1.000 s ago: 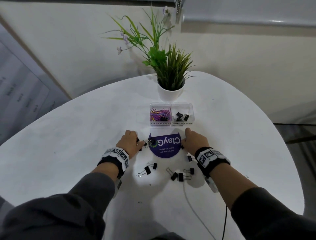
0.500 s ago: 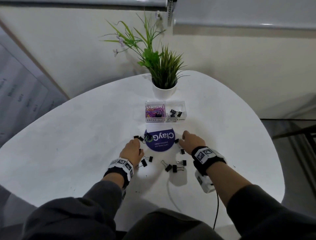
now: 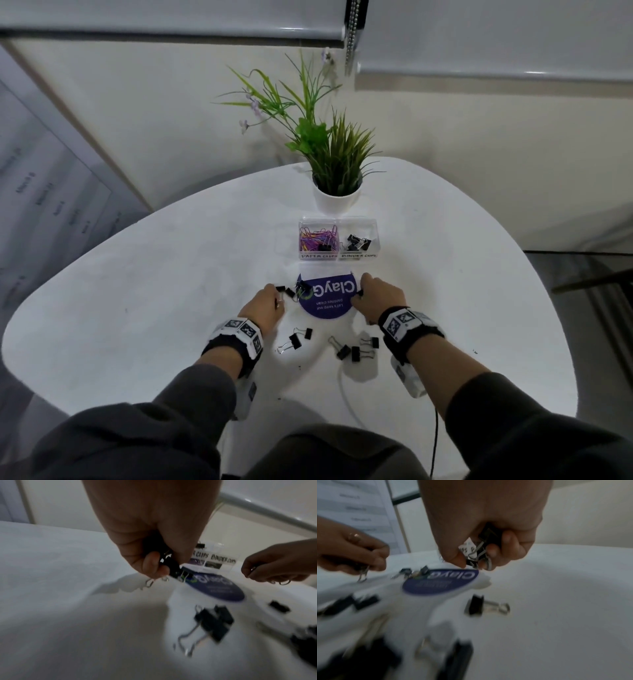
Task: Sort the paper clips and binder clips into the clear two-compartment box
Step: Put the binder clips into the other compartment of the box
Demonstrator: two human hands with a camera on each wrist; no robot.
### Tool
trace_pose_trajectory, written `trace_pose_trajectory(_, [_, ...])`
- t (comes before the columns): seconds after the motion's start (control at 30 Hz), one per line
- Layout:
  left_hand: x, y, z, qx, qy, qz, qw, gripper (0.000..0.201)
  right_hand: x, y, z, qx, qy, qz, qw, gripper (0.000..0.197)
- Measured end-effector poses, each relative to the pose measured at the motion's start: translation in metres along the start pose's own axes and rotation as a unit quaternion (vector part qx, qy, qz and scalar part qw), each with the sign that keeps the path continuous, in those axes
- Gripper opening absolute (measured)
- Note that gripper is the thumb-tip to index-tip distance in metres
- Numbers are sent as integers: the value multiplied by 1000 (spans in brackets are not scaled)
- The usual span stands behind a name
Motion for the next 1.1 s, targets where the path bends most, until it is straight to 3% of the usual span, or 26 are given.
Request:
trace_pose_trajectory(0.2, [28, 27, 23, -28, -14, -88, 996, 27, 77, -3, 43, -21, 147, 132, 980, 26])
trace_pose_trajectory(0.3, [46, 57, 35, -78, -4, -101, 992, 30, 86, -18, 67, -5, 131, 129, 983, 25])
trace_pose_trajectory(0.43, [63, 105, 53, -139, 18, -64, 988, 10, 73, -24, 75, 23, 50, 126, 991, 38])
trace_pose_trajectory(0.6, [61, 159, 78, -201, 41, -29, 978, 19, 76, 0, 52, 44, 123, 153, 979, 36])
trace_pose_trajectory(0.73, [40, 178, 95, -192, 15, -23, 981, 32, 44, 23, 23, 60, 52, 91, 993, 25])
trace_pose_trajectory(0.87, [25, 181, 96, -200, -28, 29, 979, 53, 7, 36, -4, 76, -43, 60, 994, 27])
trace_pose_trajectory(0.97, [36, 174, 83, -221, 34, 26, 974, 39, -12, 39, -18, 89, -91, 43, 991, 35])
trace_pose_trajectory(1.1, [38, 125, 54, -186, 97, 1, 978, 16, -26, 38, -27, 114, -94, -9, 989, 34])
Point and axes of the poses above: each hand's wrist, its own z-axis towards the middle knuckle, its own x-axis out of the back of the hand, y = z × x, the point moved 7 cm from there along z, towards the middle knuckle, and after that the axes turned 7 degrees about y, right-handed, at the moved point
